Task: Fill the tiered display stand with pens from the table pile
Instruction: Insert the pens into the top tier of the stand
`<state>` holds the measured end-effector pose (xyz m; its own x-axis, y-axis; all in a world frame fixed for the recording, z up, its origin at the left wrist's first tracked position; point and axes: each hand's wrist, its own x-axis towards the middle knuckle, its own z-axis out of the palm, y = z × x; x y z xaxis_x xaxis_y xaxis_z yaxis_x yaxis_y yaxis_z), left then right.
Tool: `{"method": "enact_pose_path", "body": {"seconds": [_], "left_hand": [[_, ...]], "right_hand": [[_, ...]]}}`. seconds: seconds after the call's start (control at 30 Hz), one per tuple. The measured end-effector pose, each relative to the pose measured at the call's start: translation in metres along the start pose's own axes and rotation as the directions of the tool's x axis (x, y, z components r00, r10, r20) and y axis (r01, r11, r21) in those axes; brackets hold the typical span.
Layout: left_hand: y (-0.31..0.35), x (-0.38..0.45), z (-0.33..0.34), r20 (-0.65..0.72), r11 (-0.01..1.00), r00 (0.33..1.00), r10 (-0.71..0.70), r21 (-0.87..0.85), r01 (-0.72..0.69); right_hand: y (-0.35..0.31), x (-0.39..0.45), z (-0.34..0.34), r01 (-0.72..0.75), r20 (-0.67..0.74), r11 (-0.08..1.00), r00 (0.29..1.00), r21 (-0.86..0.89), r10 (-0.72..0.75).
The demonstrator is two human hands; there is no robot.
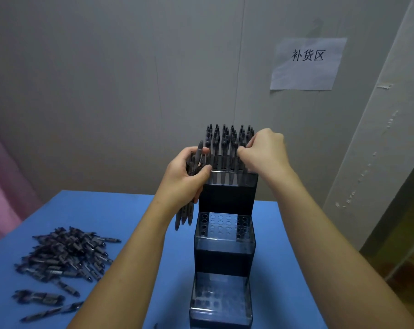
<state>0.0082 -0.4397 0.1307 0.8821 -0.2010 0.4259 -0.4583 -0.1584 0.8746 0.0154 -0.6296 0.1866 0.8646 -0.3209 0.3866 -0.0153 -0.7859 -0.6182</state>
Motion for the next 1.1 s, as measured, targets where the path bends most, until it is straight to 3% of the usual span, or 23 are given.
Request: {"method": "enact_pose_path", "body": {"seconds": [0.33, 0.4, 0.5, 0.6, 0.7, 0.9, 1.1], "left_hand": [[0.009, 0.008, -0.009, -0.042, 0.971, 0.994, -0.102, -0.223, 0.09], [0.012, 0.011, -0.014, -0.033, 0.956, 0.994, -0.1, -0.279, 0.087], [0.019, 0.017, -0.019, -0.01, 0.921, 0.996, -0.086, -0.381, 0.076], [0.025, 0.02, -0.024, -0.022, 0.899, 0.997, -0.075, -0.434, 0.058], [0.024, 0.021, -0.032, -0.018, 0.922, 0.996, -0.088, -0.38, 0.074], [0.005, 0.013, -0.039, 0.034, 0.951, 0.993, -0.109, -0.288, 0.114], [0.014, -0.001, -0.029, 0.011, 0.984, 0.999, -0.035, -0.174, 0.037]], "right_hand": [[-0.012, -0.017, -0.016, -0.032, 0.078, 0.975, 0.996, -0.221, 0.05], [-0.021, -0.027, -0.018, 0.002, 0.135, 0.992, 0.991, -0.126, 0.015], [-0.041, -0.057, -0.013, -0.011, 0.369, 0.988, 0.928, 0.156, -0.048], [-0.053, -0.073, 0.002, -0.055, 0.46, 0.968, 0.886, 0.243, -0.065], [-0.06, -0.079, 0.011, -0.085, 0.378, 0.951, 0.925, 0.298, -0.036], [-0.075, -0.084, 0.016, 0.002, 0.13, 0.855, 0.988, 0.519, -0.081], [-0.07, -0.081, 0.027, -0.003, 0.152, 0.823, 0.983, 0.569, -0.102]]}}
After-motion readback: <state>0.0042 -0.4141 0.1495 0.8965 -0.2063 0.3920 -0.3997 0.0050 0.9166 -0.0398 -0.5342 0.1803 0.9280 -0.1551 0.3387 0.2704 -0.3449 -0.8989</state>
